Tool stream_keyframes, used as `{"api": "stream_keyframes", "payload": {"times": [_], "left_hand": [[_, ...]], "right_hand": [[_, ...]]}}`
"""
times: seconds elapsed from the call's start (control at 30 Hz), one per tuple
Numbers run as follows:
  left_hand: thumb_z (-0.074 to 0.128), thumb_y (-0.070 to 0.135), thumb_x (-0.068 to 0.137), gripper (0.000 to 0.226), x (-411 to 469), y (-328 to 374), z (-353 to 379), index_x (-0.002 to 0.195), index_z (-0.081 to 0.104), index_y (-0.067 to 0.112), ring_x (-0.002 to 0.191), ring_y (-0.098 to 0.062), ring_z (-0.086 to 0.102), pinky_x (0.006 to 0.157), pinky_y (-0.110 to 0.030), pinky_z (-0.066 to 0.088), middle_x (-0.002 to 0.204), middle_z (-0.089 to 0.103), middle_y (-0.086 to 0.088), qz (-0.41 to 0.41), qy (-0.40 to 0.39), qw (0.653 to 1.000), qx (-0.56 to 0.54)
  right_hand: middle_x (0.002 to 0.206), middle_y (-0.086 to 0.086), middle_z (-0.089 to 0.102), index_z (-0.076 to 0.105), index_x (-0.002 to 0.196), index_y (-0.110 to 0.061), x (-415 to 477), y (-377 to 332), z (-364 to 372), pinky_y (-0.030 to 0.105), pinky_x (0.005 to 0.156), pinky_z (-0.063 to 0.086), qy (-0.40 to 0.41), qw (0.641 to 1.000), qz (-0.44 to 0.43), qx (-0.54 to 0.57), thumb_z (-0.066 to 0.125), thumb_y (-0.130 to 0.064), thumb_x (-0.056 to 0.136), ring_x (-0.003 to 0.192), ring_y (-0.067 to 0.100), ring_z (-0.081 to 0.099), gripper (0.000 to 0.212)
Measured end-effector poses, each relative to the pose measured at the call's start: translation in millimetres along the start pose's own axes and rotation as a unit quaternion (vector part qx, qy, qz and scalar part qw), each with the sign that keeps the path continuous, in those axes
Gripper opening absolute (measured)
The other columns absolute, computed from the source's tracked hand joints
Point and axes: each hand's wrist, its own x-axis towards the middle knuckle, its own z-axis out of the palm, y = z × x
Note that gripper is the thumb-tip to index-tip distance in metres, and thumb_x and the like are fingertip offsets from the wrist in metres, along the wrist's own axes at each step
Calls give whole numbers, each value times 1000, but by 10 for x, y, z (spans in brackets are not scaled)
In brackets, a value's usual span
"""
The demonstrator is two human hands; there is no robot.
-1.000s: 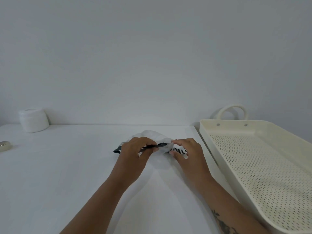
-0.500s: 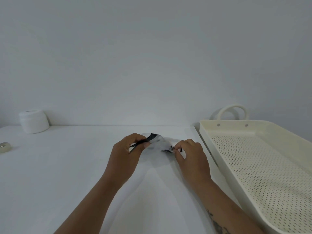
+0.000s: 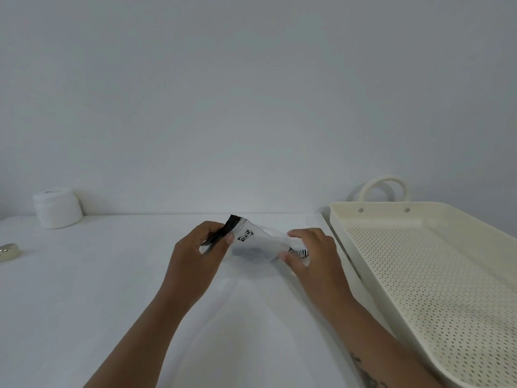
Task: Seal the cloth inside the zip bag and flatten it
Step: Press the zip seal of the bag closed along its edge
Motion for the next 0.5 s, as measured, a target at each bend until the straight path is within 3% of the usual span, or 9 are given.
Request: {"api": "stream_keyframes", "payload": {"times": [0.1,0.17,0.27,0.4,0.5], "left_hand": [[69,30,86,5,-23,18,39,85,66,35,80,-3,64,62,-4,41,82,71,21,-10,-30,999,-17],[72,33,82,6,-45,51,66,87,68,33,78,-2,64,62,-5,42,82,72,18,-13,-40,998,-42],[71,31,84,3,-65,105,107,86,70,33,78,2,66,63,-4,43,83,73,19,-14,-54,996,-65],[68,27,87,8,-78,127,151,83,71,33,69,1,65,59,-7,43,81,74,17,-32,-64,995,-71],[67,27,88,11,-86,128,176,81,71,35,61,4,58,57,-7,40,77,72,19,-40,-77,994,-68]], "right_hand": [[105,-27,60,64,102,-37,-32,-110,25,11,81,36,-31,992,-24,120,68,-34,86,104,-6,47,17],[94,-25,66,66,89,-35,-42,-142,52,9,75,38,-34,987,-12,153,66,-29,88,98,-3,55,6],[85,-23,68,66,79,-31,-46,-152,56,6,67,38,-48,984,3,173,65,-23,88,86,-1,59,12],[83,-18,68,67,84,-28,-57,-175,48,8,68,37,-60,983,15,172,66,-24,88,85,-1,59,6],[86,-17,69,68,92,-33,-58,-256,35,9,75,40,-47,968,48,242,69,-28,85,85,-3,59,9]]}}
